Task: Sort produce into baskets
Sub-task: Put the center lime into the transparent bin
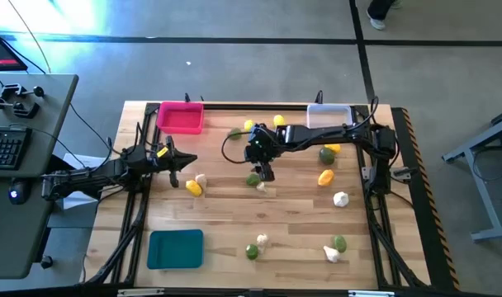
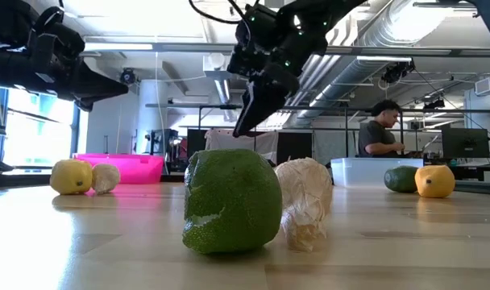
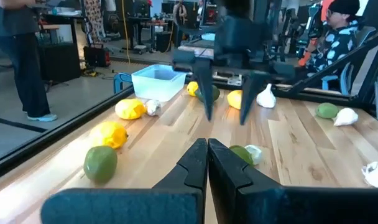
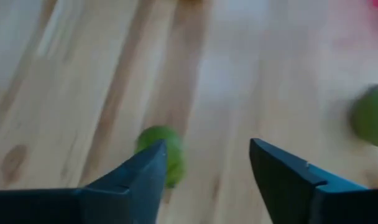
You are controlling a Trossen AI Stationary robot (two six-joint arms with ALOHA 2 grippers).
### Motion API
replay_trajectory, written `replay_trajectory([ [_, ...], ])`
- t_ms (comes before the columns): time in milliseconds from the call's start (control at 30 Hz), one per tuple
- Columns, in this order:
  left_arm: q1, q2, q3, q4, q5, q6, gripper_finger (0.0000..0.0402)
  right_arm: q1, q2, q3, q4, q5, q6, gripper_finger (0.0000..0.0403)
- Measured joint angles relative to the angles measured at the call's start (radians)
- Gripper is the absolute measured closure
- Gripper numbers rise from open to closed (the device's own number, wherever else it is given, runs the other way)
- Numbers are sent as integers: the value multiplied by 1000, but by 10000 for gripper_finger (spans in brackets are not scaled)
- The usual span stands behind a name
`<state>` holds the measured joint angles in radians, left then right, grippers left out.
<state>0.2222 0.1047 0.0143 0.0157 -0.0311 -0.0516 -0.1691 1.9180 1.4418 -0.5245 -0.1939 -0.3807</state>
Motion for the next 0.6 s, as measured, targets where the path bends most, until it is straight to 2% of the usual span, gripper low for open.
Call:
replay_trajectory([
  [233,0,0,0,12,-8,1,401,31,18,0,-12,-24,-64,137],
  [600,0,0,0,10,-7,2,402,61,109,0,18,37,-128,135],
])
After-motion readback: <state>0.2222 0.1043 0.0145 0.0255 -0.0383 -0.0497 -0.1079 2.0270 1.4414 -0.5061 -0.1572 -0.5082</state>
